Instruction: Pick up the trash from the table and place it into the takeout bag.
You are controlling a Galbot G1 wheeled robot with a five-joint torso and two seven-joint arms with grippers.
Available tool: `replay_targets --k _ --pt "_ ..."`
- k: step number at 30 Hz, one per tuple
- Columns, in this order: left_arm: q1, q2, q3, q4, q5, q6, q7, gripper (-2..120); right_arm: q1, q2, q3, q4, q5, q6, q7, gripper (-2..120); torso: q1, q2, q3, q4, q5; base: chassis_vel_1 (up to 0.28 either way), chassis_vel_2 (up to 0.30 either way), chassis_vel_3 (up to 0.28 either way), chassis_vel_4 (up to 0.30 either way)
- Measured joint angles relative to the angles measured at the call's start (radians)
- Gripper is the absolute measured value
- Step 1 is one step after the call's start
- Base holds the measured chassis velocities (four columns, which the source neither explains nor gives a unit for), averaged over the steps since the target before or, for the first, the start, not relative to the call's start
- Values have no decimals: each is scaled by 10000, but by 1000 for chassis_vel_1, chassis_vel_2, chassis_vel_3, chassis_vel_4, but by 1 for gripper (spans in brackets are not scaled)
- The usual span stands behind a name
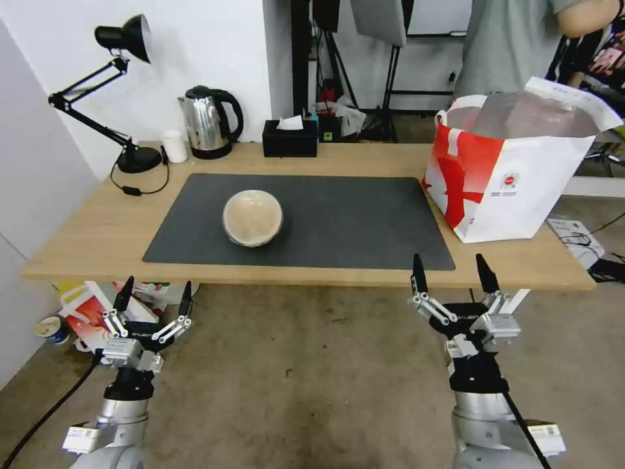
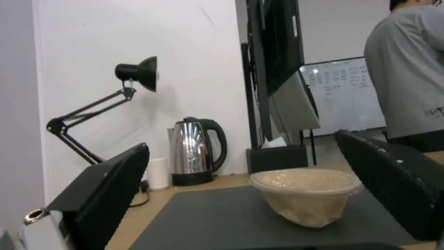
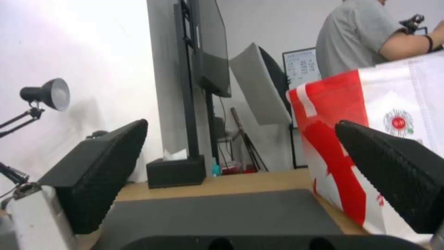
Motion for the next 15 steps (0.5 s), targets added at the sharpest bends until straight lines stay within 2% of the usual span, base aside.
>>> replay_targets --k 9,15 --pt "0 0 0 0 0 0 0 100 -265 195 -299 -442 -524 710 159 100 1 -1 0 0 0 0 0 0 0" --pt "1 0 0 0 0 0 0 100 -341 228 -374 -603 -821 866 328 100 0 0 0 0 -1 0 0 0 0"
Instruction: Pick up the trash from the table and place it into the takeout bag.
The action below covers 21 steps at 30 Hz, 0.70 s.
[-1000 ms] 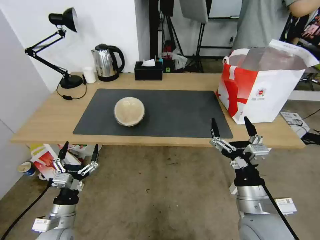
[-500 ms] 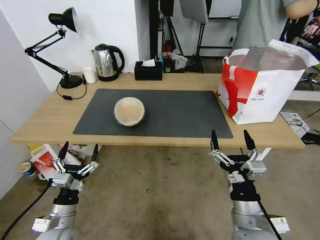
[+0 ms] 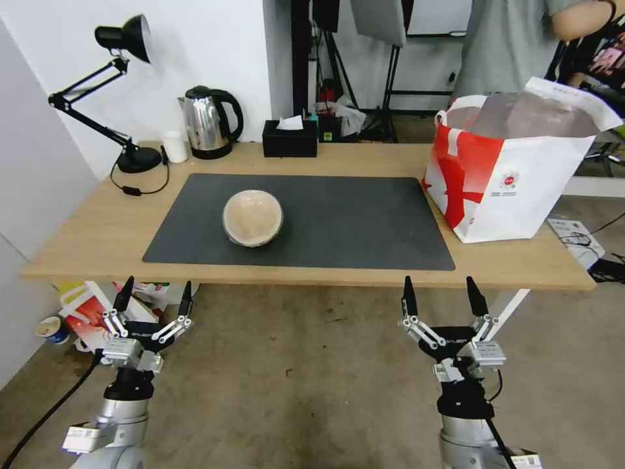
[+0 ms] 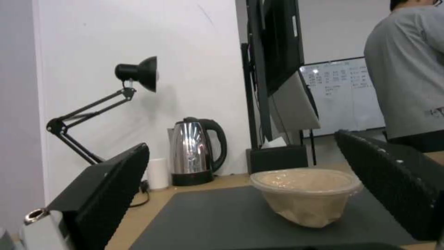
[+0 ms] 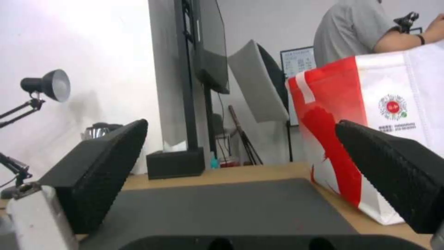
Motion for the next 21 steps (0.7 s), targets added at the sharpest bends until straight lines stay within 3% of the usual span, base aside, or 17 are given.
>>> replay_targets --k 21 --pt "0 0 0 0 0 0 0 100 112 -22 97 -140 -274 231 12 100 0 0 0 0 1 0 0 0 0"
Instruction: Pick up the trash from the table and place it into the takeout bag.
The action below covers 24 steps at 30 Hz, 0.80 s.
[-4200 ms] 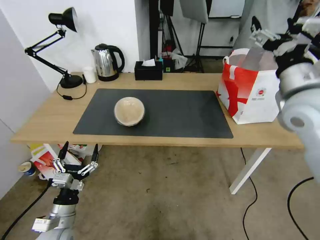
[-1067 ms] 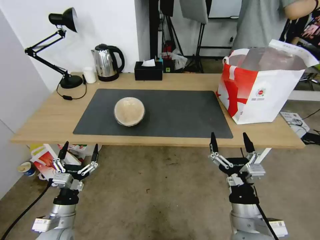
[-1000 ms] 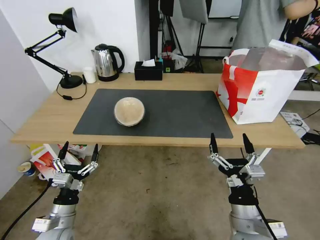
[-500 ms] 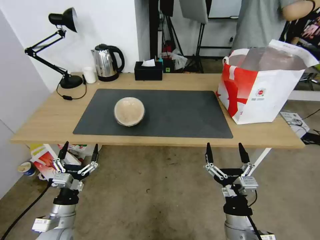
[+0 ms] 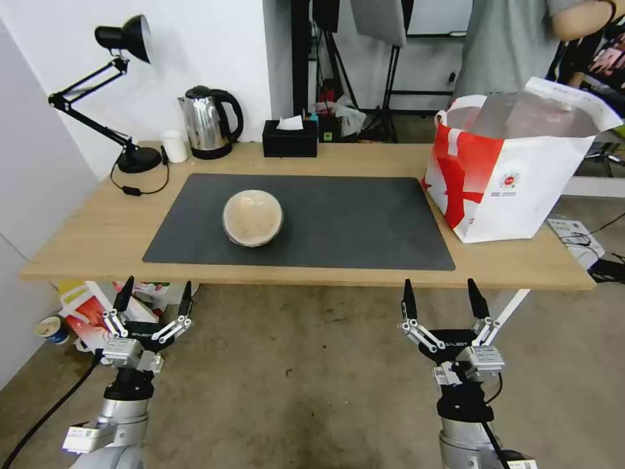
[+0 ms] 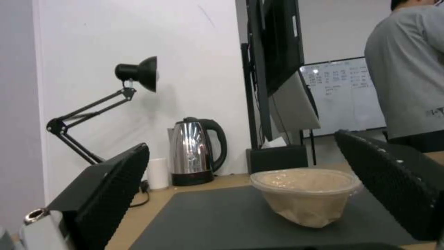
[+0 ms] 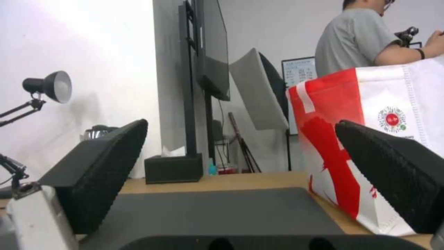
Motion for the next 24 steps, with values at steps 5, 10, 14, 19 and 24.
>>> replay_targets --k 5,10,14,19,24 --pt "0 0 0 0 0 0 0 100 13 -10 18 0 -1 -1 -18 100 0 0 0 0 0 0 0 0 0" --pt "0 0 0 0 0 0 0 100 4 -9 29 -14 -36 -3 -34 100 -1 0 0 0 0 0 0 0 0" --pt "0 0 0 0 0 0 0 100 5 -3 36 -17 -57 -32 -29 100 -1 0 0 0 0 0 0 0 0" --pt "0 0 0 0 0 0 0 100 5 -1 38 -18 -59 -41 -25 100 0 0 0 0 0 0 0 0 0" --pt "0 0 0 0 0 0 0 100 5 1 41 -18 -60 -44 -23 100 -1 0 0 0 0 0 0 0 0"
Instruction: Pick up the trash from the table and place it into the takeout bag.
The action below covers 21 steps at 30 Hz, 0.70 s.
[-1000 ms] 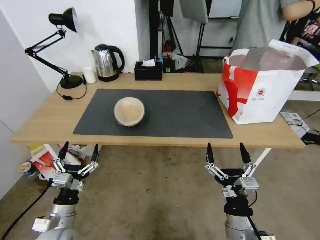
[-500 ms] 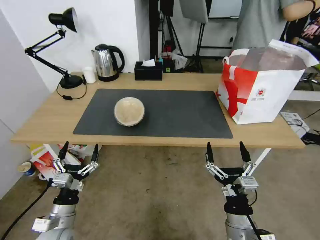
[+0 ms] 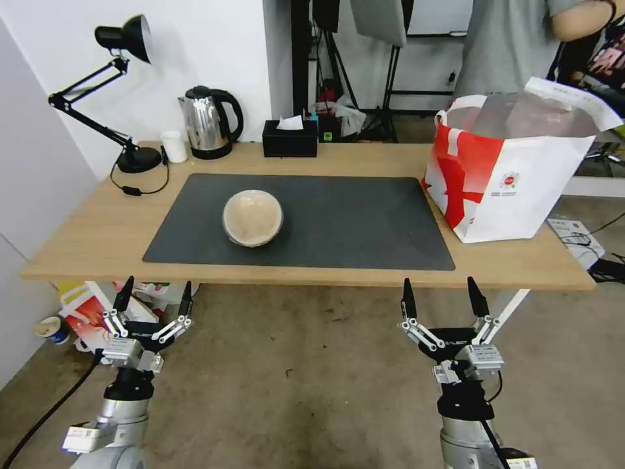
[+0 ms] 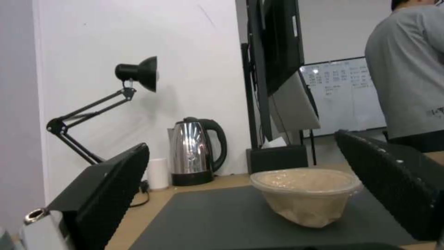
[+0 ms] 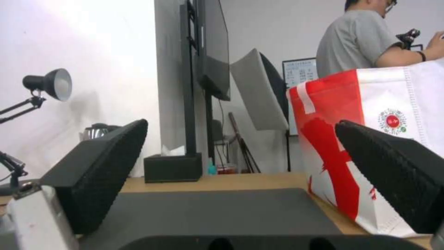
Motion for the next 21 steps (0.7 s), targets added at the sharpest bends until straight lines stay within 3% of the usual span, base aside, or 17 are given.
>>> replay_targets --k 21 --pt "0 0 0 0 0 0 0 100 0 0 3 1 2 -13 8 100 0 0 0 0 0 0 0 0 0"
